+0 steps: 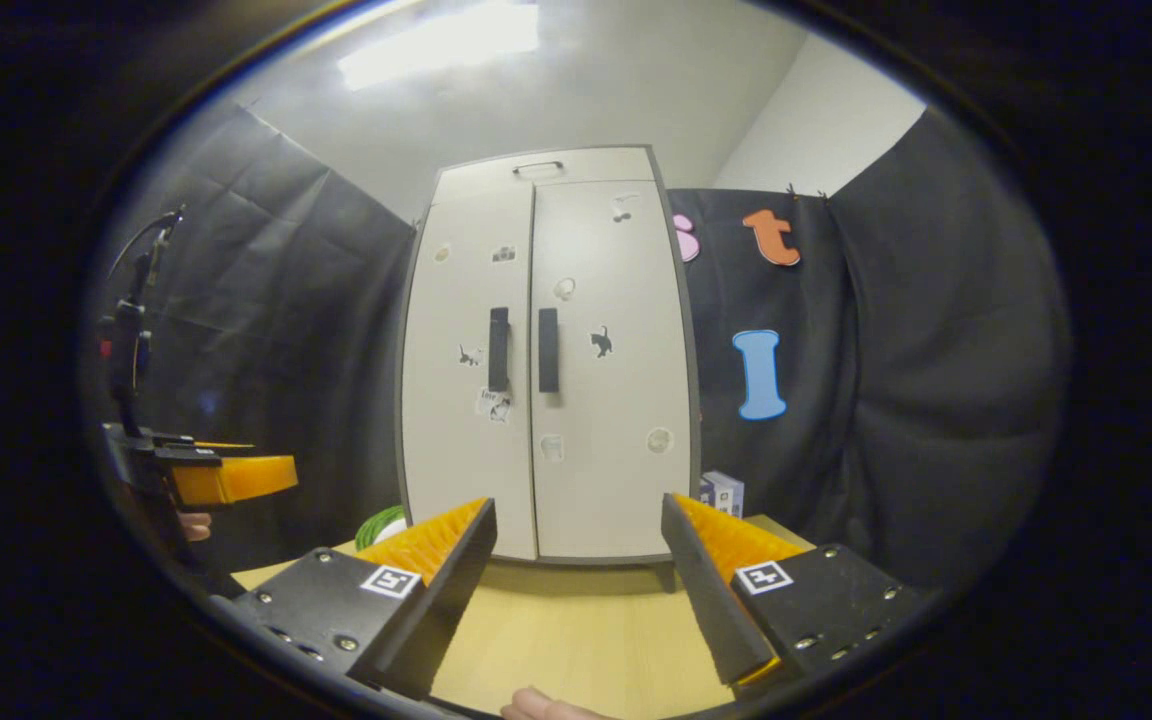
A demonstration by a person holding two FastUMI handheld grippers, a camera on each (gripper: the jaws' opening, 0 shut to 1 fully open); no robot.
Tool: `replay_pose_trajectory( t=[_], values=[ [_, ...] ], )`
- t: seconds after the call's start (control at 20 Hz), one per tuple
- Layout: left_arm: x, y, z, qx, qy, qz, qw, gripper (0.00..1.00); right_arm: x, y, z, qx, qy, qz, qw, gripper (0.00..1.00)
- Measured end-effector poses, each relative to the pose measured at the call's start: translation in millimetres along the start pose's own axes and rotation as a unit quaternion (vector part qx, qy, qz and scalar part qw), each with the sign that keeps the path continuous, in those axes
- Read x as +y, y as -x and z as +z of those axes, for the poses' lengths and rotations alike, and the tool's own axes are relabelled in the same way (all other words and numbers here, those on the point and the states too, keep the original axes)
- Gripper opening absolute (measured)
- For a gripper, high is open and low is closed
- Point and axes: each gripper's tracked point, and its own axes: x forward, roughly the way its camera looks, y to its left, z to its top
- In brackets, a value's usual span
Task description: Grab one shoe with the right hand and put it into the shoe cabinet, grab the other shoe with the left hand and put it into the shoe cabinet; then close the right door with the right hand and the left door with the left hand.
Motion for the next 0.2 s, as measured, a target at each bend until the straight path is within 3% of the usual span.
replay_pose_trajectory(
  t=[0.2],
  values=[
    [-2, -8, -8, 0.009, 0.0, 0.002, 1.0, 0.97, 3, -1, -20, 0.017, 0.013, 0.005, 1.0, 0.99]
  ],
)
